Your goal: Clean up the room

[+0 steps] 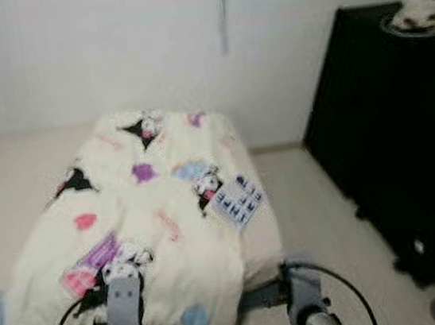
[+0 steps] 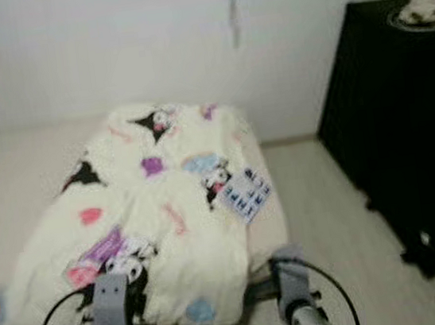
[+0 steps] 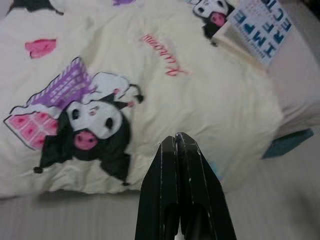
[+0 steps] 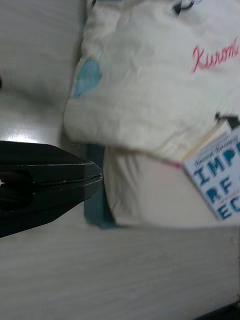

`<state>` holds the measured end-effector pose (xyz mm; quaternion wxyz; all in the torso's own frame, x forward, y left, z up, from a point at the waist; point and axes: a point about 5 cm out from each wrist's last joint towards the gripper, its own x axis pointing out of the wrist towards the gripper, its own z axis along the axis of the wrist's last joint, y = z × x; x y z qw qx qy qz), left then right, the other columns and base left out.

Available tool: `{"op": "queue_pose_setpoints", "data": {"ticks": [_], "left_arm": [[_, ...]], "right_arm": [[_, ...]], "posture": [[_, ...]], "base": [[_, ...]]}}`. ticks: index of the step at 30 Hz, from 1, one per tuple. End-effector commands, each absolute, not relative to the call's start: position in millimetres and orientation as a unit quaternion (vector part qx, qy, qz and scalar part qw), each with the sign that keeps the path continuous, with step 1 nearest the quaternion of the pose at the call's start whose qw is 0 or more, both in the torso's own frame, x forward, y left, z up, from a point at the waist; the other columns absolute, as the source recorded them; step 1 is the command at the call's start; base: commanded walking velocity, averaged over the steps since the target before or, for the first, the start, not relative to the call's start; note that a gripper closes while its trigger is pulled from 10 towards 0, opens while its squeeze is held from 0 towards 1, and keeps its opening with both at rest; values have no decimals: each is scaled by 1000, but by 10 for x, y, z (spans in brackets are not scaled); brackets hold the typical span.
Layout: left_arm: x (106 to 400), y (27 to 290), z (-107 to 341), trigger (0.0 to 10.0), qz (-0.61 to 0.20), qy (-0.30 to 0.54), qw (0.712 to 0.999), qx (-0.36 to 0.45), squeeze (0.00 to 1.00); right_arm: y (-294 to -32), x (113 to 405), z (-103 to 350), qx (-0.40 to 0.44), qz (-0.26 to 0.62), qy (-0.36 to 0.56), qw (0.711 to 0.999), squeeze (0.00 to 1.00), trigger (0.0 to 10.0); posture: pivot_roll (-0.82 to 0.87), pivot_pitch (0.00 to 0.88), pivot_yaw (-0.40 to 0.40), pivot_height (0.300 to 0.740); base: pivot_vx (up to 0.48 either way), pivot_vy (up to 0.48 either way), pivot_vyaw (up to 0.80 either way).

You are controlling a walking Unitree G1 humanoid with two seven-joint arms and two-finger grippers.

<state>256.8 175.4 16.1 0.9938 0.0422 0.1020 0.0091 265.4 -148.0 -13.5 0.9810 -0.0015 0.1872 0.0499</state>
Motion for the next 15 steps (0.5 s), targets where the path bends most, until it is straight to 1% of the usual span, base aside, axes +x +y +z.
{"op": "queue_pose_setpoints", "data": {"ticks": [1,15], "left_arm": [[2490,1733,69,10000,7,123,992,40,0],[2485,1736,72,10000,6,123,991,41,0]], "right_arm": [[-1547,2595,-191,3,37,201,979,0,10000],[-1542,2582,-201,5,35,203,978,0,10000]], "posture": [[-43,109,-35,740],[-40,108,-34,740]], "base": [[0,-480,0],[0,-480,0]]}}
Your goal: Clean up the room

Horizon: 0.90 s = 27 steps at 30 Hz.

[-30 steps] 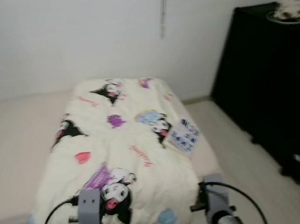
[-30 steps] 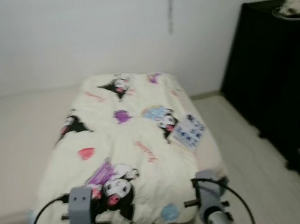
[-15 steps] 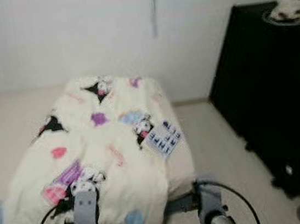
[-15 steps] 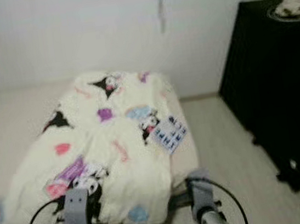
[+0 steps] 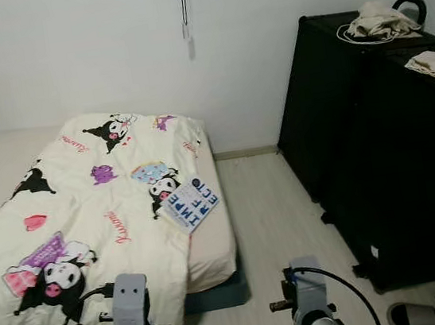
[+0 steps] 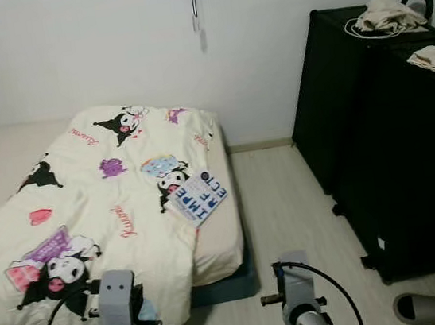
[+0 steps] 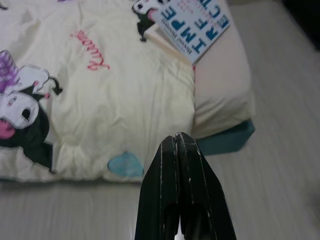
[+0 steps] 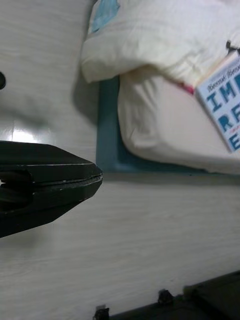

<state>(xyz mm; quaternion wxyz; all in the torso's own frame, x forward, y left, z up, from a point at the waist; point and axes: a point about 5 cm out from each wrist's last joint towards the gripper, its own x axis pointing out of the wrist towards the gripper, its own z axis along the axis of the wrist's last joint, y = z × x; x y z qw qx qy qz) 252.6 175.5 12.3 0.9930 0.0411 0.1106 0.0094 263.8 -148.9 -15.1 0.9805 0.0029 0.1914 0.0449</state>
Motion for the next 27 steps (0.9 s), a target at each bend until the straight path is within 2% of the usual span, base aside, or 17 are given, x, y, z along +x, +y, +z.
{"op": "queue_pose_setpoints", "data": {"ticks": [1,21,27], "left_arm": [[2484,1737,72,10000,6,123,991,42,0],[2494,1733,82,10000,-3,124,991,46,0],[2495,1693,73,10000,-22,134,990,28,0]], "right_arm": [[-1541,2582,-202,5,35,203,978,0,10000],[-1538,2580,-201,8,34,203,979,0,10000],[-1535,2583,-198,9,34,202,979,0,10000]], "posture": [[-40,107,-34,740],[-40,102,-28,740],[-39,104,-28,740]], "base": [[0,-480,0],[0,-480,0],[0,400,0]]}}
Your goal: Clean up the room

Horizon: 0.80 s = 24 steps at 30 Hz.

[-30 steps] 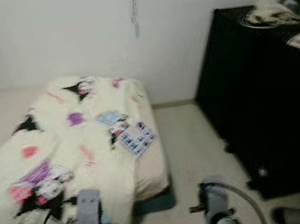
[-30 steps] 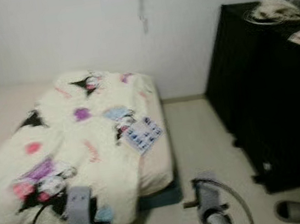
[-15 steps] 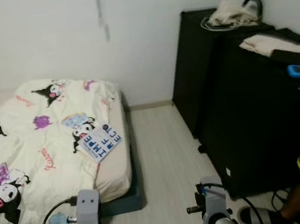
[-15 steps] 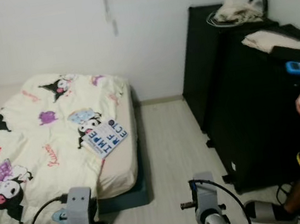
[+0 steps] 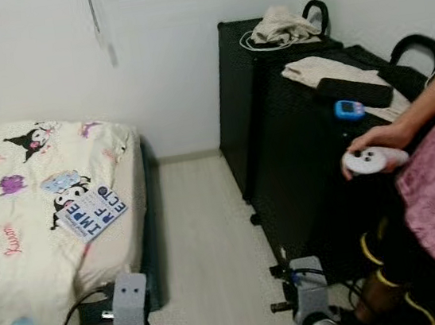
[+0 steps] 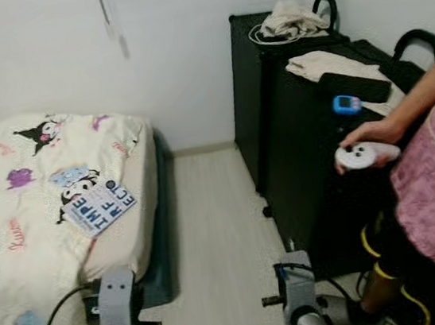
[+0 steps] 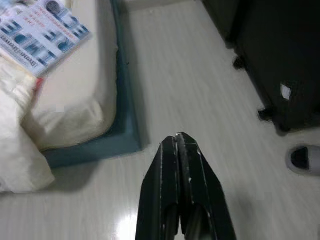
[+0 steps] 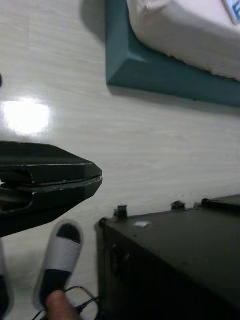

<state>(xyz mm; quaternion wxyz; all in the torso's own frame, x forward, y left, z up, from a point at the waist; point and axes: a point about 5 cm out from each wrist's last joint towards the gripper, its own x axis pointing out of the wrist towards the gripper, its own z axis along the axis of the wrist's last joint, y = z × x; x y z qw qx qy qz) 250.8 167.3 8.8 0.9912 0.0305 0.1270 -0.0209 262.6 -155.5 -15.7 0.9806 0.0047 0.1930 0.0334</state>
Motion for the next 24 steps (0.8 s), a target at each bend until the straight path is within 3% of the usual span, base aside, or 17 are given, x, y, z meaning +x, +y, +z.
{"op": "queue_pose_setpoints", "data": {"ticks": [1,4,24], "left_arm": [[2499,1689,79,10000,-24,133,990,32,0],[2506,1693,86,10000,-23,131,990,36,0],[2505,1726,109,10000,-16,124,992,34,0]], "right_arm": [[-1534,2583,-199,10,34,203,979,0,10000],[-1532,2583,-200,11,34,203,979,0,10000],[-1537,2603,-184,11,33,200,979,0,10000]], "posture": [[-38,107,-28,740],[-39,108,-27,740],[-38,119,-28,740]], "base": [[0,480,0],[0,480,0],[0,0,0]]}}
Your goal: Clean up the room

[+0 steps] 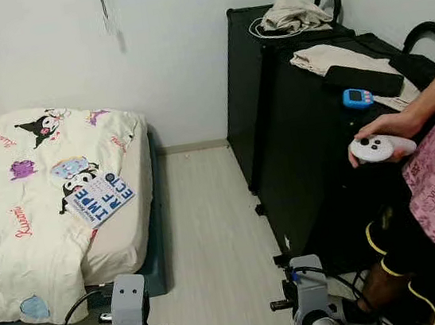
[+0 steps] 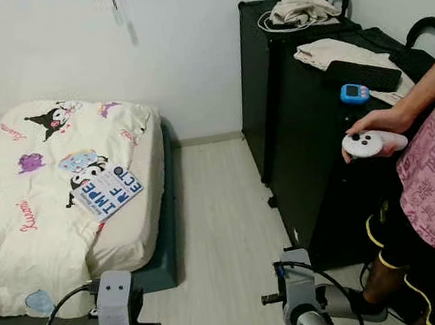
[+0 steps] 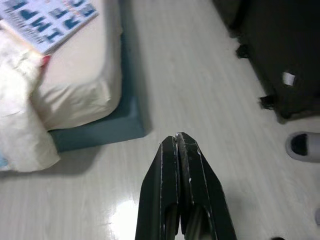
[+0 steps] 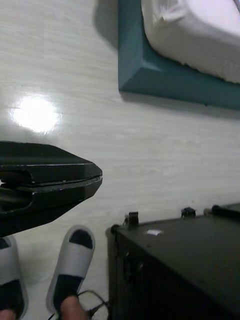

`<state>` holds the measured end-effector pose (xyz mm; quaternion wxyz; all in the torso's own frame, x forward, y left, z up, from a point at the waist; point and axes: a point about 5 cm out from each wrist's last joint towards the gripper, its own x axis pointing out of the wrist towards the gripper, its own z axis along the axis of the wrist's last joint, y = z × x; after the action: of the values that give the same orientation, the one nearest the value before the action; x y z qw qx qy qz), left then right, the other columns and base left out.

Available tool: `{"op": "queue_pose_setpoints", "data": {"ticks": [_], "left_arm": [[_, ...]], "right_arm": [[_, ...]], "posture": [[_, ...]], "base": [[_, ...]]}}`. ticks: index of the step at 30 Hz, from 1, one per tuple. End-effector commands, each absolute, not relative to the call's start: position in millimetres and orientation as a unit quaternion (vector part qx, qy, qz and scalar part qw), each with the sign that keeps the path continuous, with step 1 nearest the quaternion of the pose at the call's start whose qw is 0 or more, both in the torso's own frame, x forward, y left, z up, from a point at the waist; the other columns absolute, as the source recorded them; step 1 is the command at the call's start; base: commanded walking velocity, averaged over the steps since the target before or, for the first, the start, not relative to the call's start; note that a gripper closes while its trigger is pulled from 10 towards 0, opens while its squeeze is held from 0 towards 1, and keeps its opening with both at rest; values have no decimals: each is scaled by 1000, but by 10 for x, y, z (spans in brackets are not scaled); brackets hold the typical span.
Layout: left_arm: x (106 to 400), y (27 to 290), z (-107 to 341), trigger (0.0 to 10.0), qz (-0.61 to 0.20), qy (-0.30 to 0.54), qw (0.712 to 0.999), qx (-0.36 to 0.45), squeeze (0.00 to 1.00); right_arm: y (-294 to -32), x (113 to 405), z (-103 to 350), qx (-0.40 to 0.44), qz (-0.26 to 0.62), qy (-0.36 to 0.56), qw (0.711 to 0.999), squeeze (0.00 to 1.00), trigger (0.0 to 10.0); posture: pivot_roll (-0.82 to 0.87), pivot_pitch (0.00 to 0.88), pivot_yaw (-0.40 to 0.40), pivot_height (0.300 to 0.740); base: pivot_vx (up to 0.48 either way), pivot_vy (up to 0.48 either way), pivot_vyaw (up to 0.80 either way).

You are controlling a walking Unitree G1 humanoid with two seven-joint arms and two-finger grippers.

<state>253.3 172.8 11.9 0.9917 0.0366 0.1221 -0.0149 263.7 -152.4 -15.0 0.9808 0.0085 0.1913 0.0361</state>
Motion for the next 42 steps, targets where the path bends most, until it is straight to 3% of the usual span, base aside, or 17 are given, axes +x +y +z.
{"op": "queue_pose_setpoints", "data": {"ticks": [1,13,26,42], "left_arm": [[2505,1726,109,10000,-16,124,992,34,0],[2532,1651,199,10000,-39,96,993,53,0],[2645,1637,303,10000,-21,76,995,60,0],[2546,1837,253,10000,27,89,994,50,0]], "right_arm": [[-1537,2603,-184,11,33,200,979,0,10000],[-1580,2664,-24,1,31,138,990,0,10000],[-1853,2704,133,5,-15,92,996,0,10000],[-1632,2709,109,5,13,101,995,0,10000]], "posture": [[-38,119,-28,740],[-45,121,-27,740],[-57,120,2,740],[-42,94,-20,740]], "base": [[0,0,0],[0,0,0],[0,0,0],[0,0,0]]}}
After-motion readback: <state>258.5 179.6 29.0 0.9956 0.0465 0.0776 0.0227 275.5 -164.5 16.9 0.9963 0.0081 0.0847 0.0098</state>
